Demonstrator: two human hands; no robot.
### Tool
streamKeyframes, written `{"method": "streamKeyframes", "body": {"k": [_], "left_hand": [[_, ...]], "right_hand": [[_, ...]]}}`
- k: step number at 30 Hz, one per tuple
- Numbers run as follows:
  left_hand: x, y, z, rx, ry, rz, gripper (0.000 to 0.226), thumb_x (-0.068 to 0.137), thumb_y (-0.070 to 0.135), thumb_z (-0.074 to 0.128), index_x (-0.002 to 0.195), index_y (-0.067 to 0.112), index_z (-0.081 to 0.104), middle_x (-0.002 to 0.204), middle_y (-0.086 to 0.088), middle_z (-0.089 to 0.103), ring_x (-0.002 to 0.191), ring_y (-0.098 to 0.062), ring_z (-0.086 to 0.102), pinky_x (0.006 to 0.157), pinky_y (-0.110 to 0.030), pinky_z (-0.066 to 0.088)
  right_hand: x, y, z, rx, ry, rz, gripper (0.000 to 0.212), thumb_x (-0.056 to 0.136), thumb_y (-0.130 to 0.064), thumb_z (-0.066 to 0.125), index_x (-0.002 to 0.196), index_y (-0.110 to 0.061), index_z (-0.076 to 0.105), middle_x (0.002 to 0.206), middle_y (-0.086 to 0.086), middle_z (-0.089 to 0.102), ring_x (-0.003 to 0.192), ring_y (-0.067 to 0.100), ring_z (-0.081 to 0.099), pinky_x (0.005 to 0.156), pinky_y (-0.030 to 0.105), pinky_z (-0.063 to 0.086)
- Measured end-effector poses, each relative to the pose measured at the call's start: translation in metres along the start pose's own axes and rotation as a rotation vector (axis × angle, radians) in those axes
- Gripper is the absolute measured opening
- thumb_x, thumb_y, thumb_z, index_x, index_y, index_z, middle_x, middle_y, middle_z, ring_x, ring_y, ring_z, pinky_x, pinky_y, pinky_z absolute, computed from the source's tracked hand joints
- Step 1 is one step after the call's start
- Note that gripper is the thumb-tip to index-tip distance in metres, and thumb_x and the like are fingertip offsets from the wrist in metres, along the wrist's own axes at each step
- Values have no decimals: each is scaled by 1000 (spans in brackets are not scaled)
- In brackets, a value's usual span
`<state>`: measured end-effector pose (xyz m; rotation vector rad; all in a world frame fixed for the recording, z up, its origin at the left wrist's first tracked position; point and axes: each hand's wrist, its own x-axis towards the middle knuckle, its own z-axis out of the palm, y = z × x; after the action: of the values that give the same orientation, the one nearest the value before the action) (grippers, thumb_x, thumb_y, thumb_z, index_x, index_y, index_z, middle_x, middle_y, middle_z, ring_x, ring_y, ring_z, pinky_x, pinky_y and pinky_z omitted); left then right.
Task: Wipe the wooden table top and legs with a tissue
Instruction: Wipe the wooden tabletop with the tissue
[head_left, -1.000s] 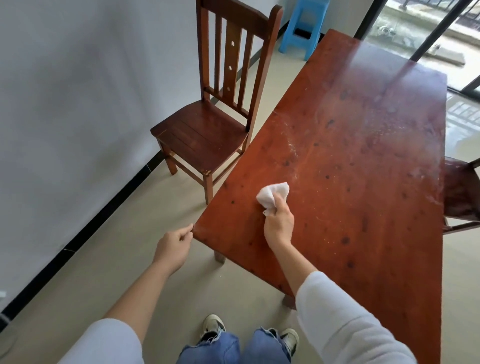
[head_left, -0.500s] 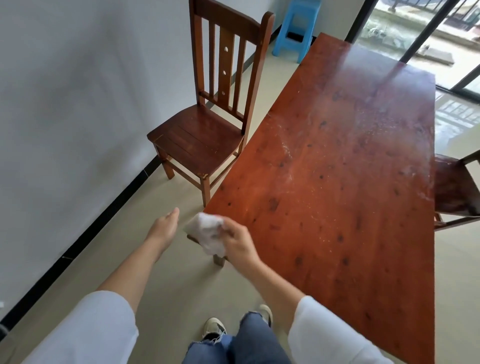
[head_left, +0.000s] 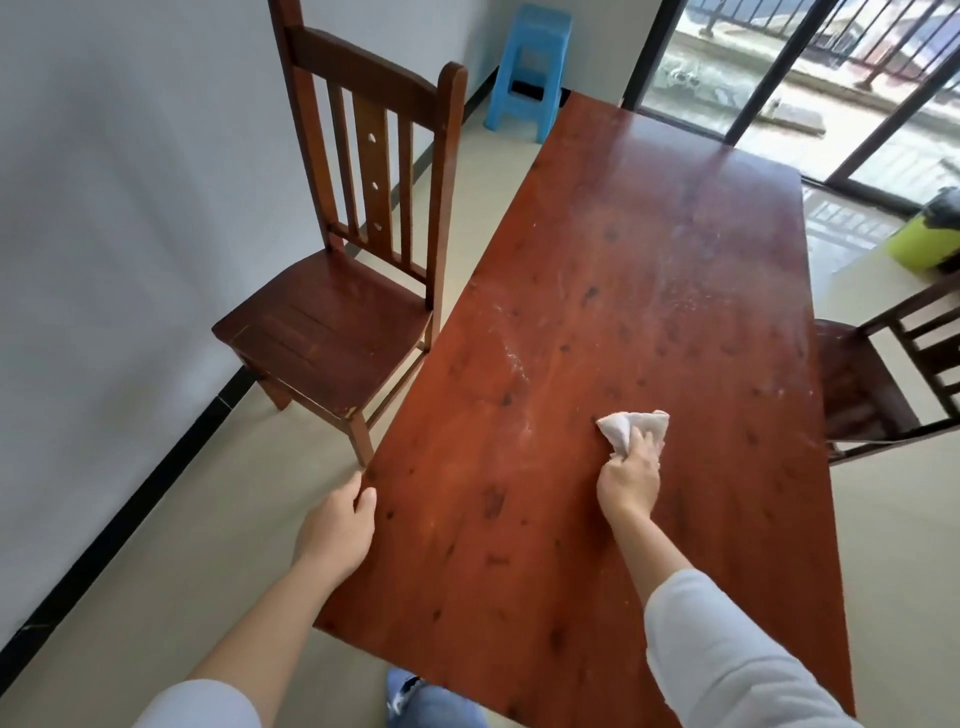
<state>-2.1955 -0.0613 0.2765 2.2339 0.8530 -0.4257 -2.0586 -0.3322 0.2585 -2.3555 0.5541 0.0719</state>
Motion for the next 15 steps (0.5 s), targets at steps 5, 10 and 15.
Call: {"method": "streamKeyframes", "body": {"k": [5,10,15], "left_hand": [[5,1,-8,-101,36,-17,41,99,33,36,131,14,54,134,-4,56,125,-25,49,103,-36,37],[10,-1,-15,-226,18,-106,40,96,35,41,84,9,69,89,-15,70,89,-32,62,75,-40,44],[28,16,-28,-176,-28,-100,35,94,27,47,76,7,69,81,-15,69,94,-34,63,69,-34,42]], "right_hand": [[-42,-46,69,-90,-217,-418,55,93,7,33,144,-15,37,155,2,25,144,6,9,119,23,1],[-117,-99,123,146,-774,-596,53,86,11,39,132,-12,54,146,3,43,140,7,24,118,26,16],[-87,-139,124,542,-730,-294,43,85,8,46,118,-13,64,115,7,67,103,19,61,95,45,49]]}}
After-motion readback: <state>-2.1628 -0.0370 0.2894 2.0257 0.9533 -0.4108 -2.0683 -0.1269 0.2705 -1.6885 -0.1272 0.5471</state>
